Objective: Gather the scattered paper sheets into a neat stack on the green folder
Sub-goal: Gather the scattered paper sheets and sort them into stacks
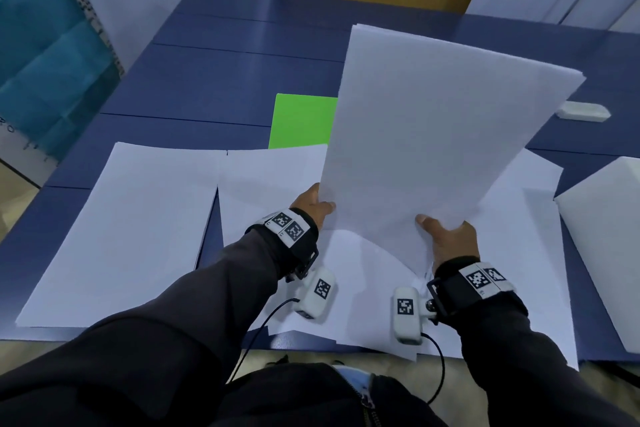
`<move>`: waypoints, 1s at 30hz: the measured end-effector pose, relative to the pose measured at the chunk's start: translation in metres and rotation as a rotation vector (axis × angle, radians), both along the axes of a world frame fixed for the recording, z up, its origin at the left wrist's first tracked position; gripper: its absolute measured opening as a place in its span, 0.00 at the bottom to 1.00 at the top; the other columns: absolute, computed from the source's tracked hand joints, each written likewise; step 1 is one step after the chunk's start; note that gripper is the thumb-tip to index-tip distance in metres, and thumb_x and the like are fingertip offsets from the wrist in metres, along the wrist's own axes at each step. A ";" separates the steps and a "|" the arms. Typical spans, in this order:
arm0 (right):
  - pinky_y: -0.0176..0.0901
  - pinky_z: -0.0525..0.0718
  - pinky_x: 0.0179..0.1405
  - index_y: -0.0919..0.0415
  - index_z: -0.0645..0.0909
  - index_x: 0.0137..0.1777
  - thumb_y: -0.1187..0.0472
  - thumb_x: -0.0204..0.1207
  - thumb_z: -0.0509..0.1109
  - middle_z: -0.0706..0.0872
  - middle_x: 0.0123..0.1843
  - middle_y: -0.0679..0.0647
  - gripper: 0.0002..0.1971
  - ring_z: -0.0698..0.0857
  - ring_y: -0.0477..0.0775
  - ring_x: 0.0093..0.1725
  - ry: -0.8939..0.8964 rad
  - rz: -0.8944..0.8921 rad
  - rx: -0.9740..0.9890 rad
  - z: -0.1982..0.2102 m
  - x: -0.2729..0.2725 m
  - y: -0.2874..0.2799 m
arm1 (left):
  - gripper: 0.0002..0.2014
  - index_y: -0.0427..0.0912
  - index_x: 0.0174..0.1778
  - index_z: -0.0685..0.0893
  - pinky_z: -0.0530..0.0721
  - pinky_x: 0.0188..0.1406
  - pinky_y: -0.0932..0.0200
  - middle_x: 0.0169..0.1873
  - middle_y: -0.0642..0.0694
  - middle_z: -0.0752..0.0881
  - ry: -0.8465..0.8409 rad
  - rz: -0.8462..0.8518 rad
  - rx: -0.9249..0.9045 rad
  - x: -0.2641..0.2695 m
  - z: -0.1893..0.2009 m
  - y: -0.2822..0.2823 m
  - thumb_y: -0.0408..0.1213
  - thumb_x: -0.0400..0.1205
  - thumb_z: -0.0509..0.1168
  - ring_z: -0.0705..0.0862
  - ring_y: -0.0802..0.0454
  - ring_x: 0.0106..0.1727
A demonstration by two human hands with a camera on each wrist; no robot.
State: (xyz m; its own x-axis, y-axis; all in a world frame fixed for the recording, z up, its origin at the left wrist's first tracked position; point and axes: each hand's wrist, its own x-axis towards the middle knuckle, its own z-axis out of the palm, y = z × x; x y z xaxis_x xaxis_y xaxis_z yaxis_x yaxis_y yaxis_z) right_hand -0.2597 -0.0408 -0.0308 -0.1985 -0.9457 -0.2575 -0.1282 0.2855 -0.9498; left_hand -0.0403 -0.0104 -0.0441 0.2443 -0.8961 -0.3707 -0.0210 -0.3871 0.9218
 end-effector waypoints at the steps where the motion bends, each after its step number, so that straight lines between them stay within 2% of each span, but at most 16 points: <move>1: 0.51 0.80 0.60 0.75 0.70 0.65 0.55 0.66 0.78 0.81 0.55 0.62 0.34 0.82 0.60 0.54 0.023 0.004 0.018 0.000 -0.004 -0.001 | 0.19 0.36 0.65 0.77 0.76 0.63 0.55 0.55 0.38 0.84 -0.094 -0.021 0.021 0.003 -0.003 0.002 0.32 0.77 0.65 0.81 0.44 0.56; 3: 0.48 0.77 0.50 0.72 0.71 0.60 0.48 0.62 0.77 0.78 0.48 0.59 0.34 0.78 0.57 0.45 0.090 -0.008 0.046 -0.004 -0.019 -0.005 | 0.18 0.38 0.64 0.77 0.76 0.59 0.58 0.52 0.41 0.81 -0.261 -0.011 0.056 0.011 -0.011 0.004 0.33 0.77 0.68 0.80 0.44 0.55; 5: 0.45 0.73 0.45 0.65 0.72 0.55 0.45 0.60 0.76 0.77 0.45 0.58 0.31 0.76 0.55 0.41 0.168 -0.019 0.098 -0.002 -0.036 -0.005 | 0.26 0.43 0.69 0.74 0.75 0.66 0.52 0.62 0.40 0.77 -0.456 -0.020 0.140 0.022 -0.015 0.005 0.39 0.75 0.72 0.78 0.42 0.63; 8: 0.42 0.70 0.31 0.66 0.75 0.49 0.52 0.70 0.74 0.78 0.33 0.58 0.19 0.76 0.56 0.30 0.277 -0.009 0.146 0.003 -0.060 0.002 | 0.43 0.47 0.77 0.62 0.70 0.70 0.46 0.70 0.40 0.68 -0.755 -0.165 0.370 0.026 -0.007 0.006 0.55 0.69 0.73 0.69 0.39 0.73; 9: 0.43 0.69 0.28 0.67 0.75 0.48 0.55 0.72 0.73 0.78 0.31 0.56 0.16 0.76 0.56 0.29 0.299 0.001 0.157 0.003 -0.065 0.007 | 0.47 0.46 0.78 0.59 0.69 0.70 0.45 0.71 0.40 0.67 -0.839 -0.219 0.417 0.024 -0.004 0.006 0.59 0.67 0.73 0.66 0.38 0.74; 11: 0.44 0.72 0.34 0.66 0.74 0.51 0.54 0.72 0.74 0.81 0.35 0.59 0.18 0.79 0.58 0.32 0.341 0.007 0.195 -0.002 -0.076 0.018 | 0.53 0.44 0.79 0.54 0.68 0.72 0.42 0.72 0.38 0.63 -0.956 -0.312 0.475 0.016 -0.002 0.004 0.64 0.65 0.71 0.61 0.36 0.75; 14: 0.48 0.74 0.40 0.73 0.71 0.65 0.52 0.69 0.76 0.80 0.41 0.62 0.32 0.79 0.60 0.37 0.316 -0.031 0.289 -0.019 -0.092 0.028 | 0.59 0.42 0.81 0.43 0.65 0.75 0.38 0.76 0.37 0.55 -1.024 -0.365 0.566 0.004 -0.005 -0.001 0.63 0.65 0.71 0.53 0.34 0.79; 16: 0.49 0.74 0.41 0.77 0.68 0.69 0.55 0.72 0.75 0.79 0.41 0.62 0.34 0.79 0.61 0.38 0.278 -0.039 0.329 -0.022 -0.099 0.035 | 0.60 0.40 0.81 0.39 0.62 0.74 0.38 0.77 0.37 0.54 -1.075 -0.389 0.602 -0.001 0.001 -0.002 0.62 0.67 0.71 0.52 0.34 0.80; 18: 0.51 0.75 0.46 0.77 0.66 0.72 0.57 0.73 0.74 0.77 0.48 0.62 0.34 0.80 0.64 0.45 0.257 -0.032 0.354 -0.021 -0.103 0.042 | 0.59 0.37 0.81 0.37 0.60 0.76 0.40 0.77 0.36 0.54 -1.143 -0.409 0.635 -0.007 0.009 -0.005 0.61 0.69 0.70 0.53 0.34 0.80; 20: 0.54 0.76 0.47 0.79 0.65 0.71 0.58 0.74 0.73 0.74 0.46 0.62 0.34 0.80 0.64 0.47 0.239 -0.038 0.387 -0.024 -0.107 0.045 | 0.60 0.36 0.81 0.35 0.61 0.76 0.41 0.77 0.36 0.54 -1.154 -0.387 0.666 -0.012 0.013 -0.007 0.60 0.69 0.70 0.56 0.34 0.79; 23: 0.43 0.71 0.30 0.76 0.65 0.72 0.56 0.73 0.74 0.73 0.32 0.58 0.35 0.74 0.55 0.26 0.221 -0.062 0.432 -0.031 -0.113 0.048 | 0.61 0.37 0.80 0.31 0.63 0.74 0.39 0.78 0.37 0.51 -1.089 -0.351 0.706 -0.016 0.013 -0.012 0.57 0.70 0.71 0.56 0.33 0.79; 25: 0.38 0.66 0.24 0.73 0.73 0.62 0.54 0.68 0.77 0.73 0.26 0.56 0.30 0.72 0.52 0.15 0.221 -0.055 0.459 -0.033 -0.116 0.050 | 0.59 0.36 0.79 0.31 0.64 0.74 0.41 0.80 0.35 0.47 -1.064 -0.347 0.694 -0.016 0.017 -0.010 0.54 0.72 0.71 0.56 0.32 0.80; 26: 0.39 0.67 0.25 0.72 0.75 0.59 0.55 0.67 0.78 0.77 0.27 0.56 0.28 0.74 0.52 0.17 0.214 -0.043 0.455 -0.034 -0.116 0.050 | 0.58 0.35 0.80 0.33 0.64 0.74 0.42 0.80 0.33 0.47 -1.016 -0.333 0.641 -0.014 0.016 -0.009 0.50 0.72 0.73 0.57 0.33 0.80; 27: 0.41 0.69 0.29 0.73 0.74 0.63 0.56 0.68 0.77 0.80 0.34 0.59 0.28 0.78 0.54 0.25 0.202 -0.040 0.457 -0.038 -0.118 0.049 | 0.58 0.35 0.81 0.36 0.65 0.74 0.42 0.79 0.31 0.49 -0.927 -0.292 0.576 -0.012 0.017 -0.008 0.44 0.71 0.76 0.59 0.33 0.79; 29: 0.48 0.76 0.43 0.73 0.66 0.73 0.59 0.73 0.74 0.81 0.57 0.64 0.33 0.81 0.62 0.48 0.180 -0.033 0.458 -0.041 -0.117 0.049 | 0.53 0.36 0.81 0.40 0.67 0.74 0.44 0.78 0.31 0.54 -0.785 -0.172 0.479 -0.007 0.014 -0.012 0.35 0.73 0.74 0.64 0.34 0.77; 30: 0.52 0.76 0.50 0.71 0.61 0.77 0.60 0.74 0.73 0.76 0.68 0.66 0.37 0.79 0.64 0.58 0.160 -0.034 0.465 -0.040 -0.116 0.048 | 0.48 0.37 0.82 0.40 0.67 0.73 0.45 0.78 0.31 0.56 -0.764 -0.136 0.476 -0.005 0.012 -0.015 0.33 0.77 0.70 0.66 0.35 0.77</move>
